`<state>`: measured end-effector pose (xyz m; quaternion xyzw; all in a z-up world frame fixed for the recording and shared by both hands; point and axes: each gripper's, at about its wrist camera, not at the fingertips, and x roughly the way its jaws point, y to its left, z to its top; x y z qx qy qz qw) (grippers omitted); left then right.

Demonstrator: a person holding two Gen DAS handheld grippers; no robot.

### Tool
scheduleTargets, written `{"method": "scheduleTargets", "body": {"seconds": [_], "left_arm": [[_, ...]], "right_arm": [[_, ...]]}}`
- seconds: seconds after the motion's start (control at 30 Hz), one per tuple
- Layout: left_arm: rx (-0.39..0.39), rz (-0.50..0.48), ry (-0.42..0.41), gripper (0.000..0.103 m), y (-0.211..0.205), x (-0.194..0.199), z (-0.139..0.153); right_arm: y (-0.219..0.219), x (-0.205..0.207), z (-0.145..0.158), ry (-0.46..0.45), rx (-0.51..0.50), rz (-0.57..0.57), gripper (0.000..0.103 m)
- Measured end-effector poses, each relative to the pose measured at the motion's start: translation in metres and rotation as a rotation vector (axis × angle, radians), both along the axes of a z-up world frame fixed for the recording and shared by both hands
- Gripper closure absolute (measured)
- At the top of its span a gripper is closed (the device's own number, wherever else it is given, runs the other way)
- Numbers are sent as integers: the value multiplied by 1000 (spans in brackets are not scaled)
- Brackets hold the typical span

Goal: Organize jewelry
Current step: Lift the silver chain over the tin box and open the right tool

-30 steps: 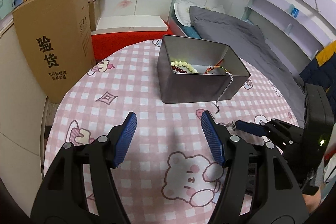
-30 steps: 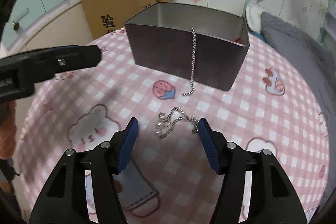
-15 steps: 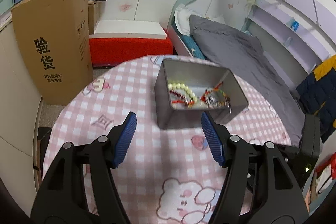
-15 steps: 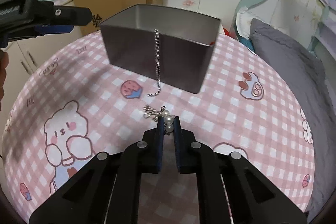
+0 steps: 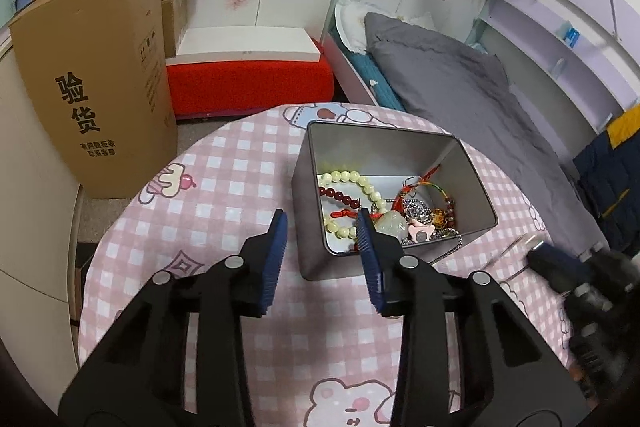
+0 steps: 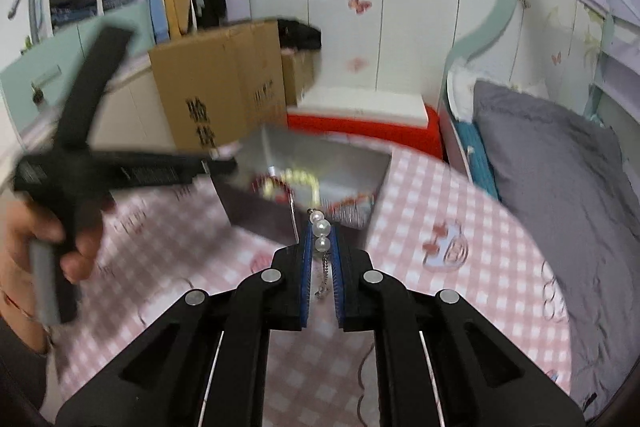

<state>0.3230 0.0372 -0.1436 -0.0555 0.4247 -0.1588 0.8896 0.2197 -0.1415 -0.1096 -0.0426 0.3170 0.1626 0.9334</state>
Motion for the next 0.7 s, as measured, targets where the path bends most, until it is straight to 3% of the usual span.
{"method": "scheduleTargets", "body": {"seconds": [0.13, 0.3, 0.7], "left_arm": [[-20, -16, 13, 85, -1, 3, -1], [-7, -13, 5, 90, -1, 3, -2], [17, -12, -8, 91, -5, 2, -2]], "right_arm": [[-1, 3, 31, -77, 34, 8, 96], [0, 18, 54, -129, 40, 8, 95], [4, 49, 24, -42, 47, -8, 95]]}}
